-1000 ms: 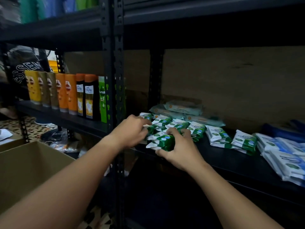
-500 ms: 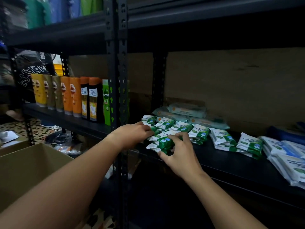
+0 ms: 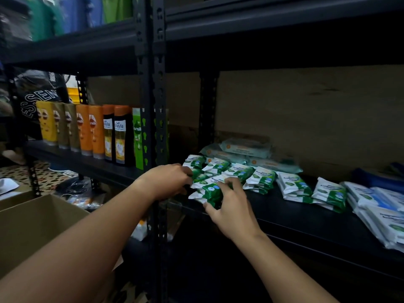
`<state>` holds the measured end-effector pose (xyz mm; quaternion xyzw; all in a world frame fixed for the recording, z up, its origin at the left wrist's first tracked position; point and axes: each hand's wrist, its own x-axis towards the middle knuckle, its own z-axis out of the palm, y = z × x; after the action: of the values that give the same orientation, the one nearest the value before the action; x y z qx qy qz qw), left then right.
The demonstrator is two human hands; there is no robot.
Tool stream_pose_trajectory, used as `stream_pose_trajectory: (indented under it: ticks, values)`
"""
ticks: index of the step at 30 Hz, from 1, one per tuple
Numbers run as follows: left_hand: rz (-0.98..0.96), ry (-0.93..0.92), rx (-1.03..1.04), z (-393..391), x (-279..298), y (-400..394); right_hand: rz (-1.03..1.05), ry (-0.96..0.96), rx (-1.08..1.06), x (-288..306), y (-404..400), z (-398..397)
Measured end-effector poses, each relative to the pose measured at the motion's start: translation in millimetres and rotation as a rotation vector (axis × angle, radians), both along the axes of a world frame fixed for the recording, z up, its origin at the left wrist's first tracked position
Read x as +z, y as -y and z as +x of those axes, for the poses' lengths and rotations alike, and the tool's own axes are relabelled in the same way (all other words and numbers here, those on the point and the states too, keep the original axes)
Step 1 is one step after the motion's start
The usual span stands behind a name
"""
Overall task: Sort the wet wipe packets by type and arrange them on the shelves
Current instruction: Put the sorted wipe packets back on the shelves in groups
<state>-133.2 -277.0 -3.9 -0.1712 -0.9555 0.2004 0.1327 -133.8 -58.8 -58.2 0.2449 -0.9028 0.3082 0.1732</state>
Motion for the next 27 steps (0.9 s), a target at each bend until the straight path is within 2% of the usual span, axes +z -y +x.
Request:
stream_pose_trajectory:
  ticks: [7, 12, 18, 23, 27]
  values:
    - [-0.116, -0.043, 0.073, -3, -4, -10, 0.060, -0.016, -0.021, 4, 7, 3]
    - [-0.142, 0.032, 0.058, -1, 6, -7, 0.065, -0.021, -0.024, 3, 7, 5]
    - [-0.166, -0.104, 0.027, -4, -9, -1, 0.084, -0.030, -0.028, 4, 9, 6]
    - [-0.039, -0.132, -0.075, -7, -16, 9, 0.093, -0.035, -0.028, 3, 8, 6]
    - [0.141, -0.055, -0.201, -5, -7, 19, 0.076, -0.050, -0.022, 0, 7, 7]
